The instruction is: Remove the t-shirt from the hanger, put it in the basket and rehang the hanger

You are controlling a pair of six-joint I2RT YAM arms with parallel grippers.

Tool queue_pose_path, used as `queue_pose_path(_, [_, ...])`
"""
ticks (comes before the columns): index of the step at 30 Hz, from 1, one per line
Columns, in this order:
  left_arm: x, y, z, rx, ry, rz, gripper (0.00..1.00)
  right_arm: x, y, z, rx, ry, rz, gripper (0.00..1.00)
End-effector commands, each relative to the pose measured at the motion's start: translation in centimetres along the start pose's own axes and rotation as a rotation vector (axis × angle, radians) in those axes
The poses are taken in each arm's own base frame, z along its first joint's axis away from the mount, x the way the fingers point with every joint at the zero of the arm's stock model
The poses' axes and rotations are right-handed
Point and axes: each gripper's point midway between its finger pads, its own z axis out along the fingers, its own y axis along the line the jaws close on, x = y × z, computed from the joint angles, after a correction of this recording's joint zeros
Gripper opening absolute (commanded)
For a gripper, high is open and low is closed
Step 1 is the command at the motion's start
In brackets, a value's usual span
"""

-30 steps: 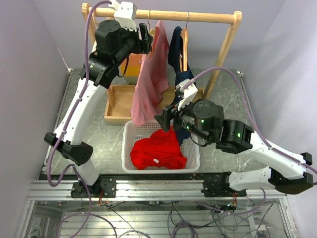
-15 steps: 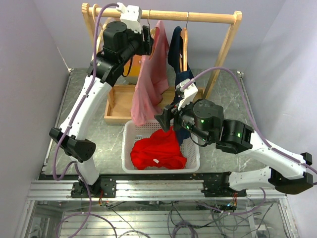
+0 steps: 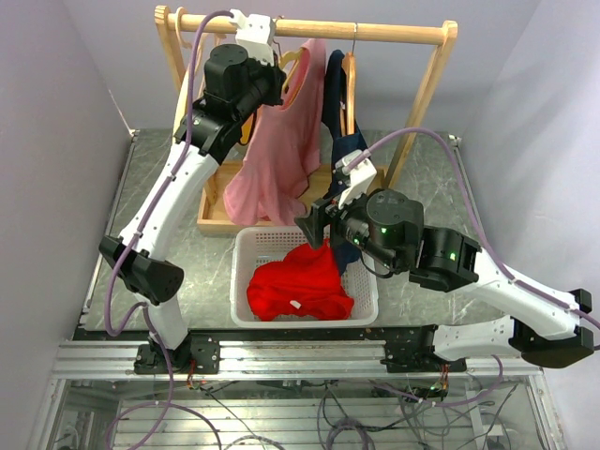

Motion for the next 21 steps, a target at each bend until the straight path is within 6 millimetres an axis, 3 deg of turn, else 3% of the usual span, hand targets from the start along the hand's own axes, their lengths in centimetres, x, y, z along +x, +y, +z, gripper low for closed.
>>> queue_pose_path(1, [-1.9, -0.1, 0.2, -0.001, -0.085, 0.004, 0.07, -0.3, -0.5, -0.7, 0.011, -0.023, 0.012, 0.64])
queue_pose_path(13, [-9.7, 0.9, -3.4, -0.044, -0.315, 0.094, 0.07, -0.2, -0.3, -0.6, 0.000, -0.027, 0.008, 0.64])
queue_pose_path(21, [-9.8, 0.6, -4.7, -0.019, -0.321, 0.106, 0.07, -0.3, -0.5, -0.8, 0.002, -0.031, 0.005, 0.64])
